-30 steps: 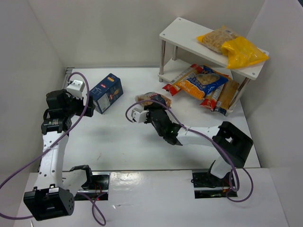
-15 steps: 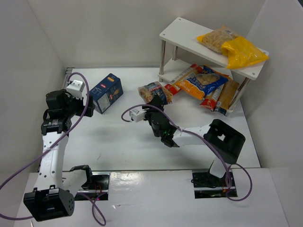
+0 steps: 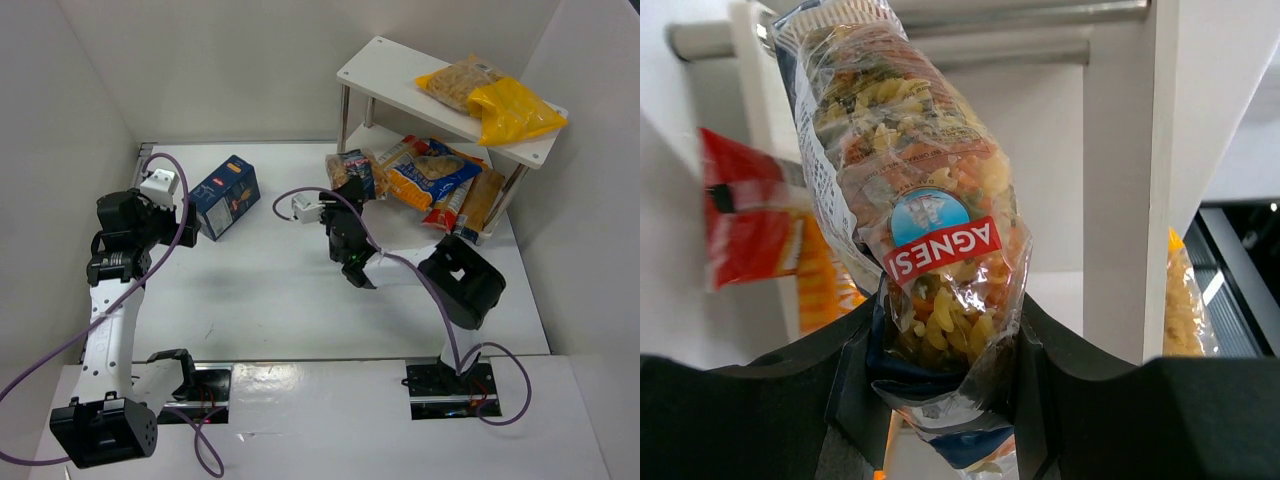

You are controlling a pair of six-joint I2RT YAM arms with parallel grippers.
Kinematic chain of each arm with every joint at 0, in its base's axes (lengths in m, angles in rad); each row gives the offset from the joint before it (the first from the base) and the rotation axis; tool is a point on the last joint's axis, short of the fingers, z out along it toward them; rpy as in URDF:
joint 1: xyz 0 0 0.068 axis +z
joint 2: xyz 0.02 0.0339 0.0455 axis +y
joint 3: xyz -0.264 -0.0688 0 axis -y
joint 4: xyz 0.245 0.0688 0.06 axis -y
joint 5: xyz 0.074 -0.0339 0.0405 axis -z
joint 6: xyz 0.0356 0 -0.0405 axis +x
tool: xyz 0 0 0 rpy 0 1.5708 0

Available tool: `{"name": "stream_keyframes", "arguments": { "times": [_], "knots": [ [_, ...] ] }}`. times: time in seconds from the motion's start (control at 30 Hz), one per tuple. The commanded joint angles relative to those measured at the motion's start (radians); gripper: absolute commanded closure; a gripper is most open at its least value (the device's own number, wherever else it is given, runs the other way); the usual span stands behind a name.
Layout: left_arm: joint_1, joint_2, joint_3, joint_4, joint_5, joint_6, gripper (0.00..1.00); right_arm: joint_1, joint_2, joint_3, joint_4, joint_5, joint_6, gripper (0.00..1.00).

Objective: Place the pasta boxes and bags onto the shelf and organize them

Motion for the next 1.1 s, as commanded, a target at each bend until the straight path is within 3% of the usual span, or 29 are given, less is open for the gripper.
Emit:
{"name": "stream_keyframes", "arguments": {
  "times": [0.0,0.4,0.73,1.07],
  "knots": [
    [0.007,-0.017,-0.006,0.03,0.011,-0.005,0.0,-0.033,0.007,0.105,0.257,-0.002,-0.047,1.0],
    [0.007,-0.017,-0.006,0.011,0.032,0.014,0.0,-0.147,0.235,0.28,0.375,-0.021,-0.125,1.0],
    [0.007,-0.008,-0.006,0.011,0.032,0.014,0.0,-0.176,0.315,0.36,0.418,-0.021,-0.107,1.0],
    [0.016,0.001,-0.006,0.011,0.032,0.023,0.0,-0.243,0.444,0.496,0.504,-0.041,-0.193,1.0]
  ]
}}
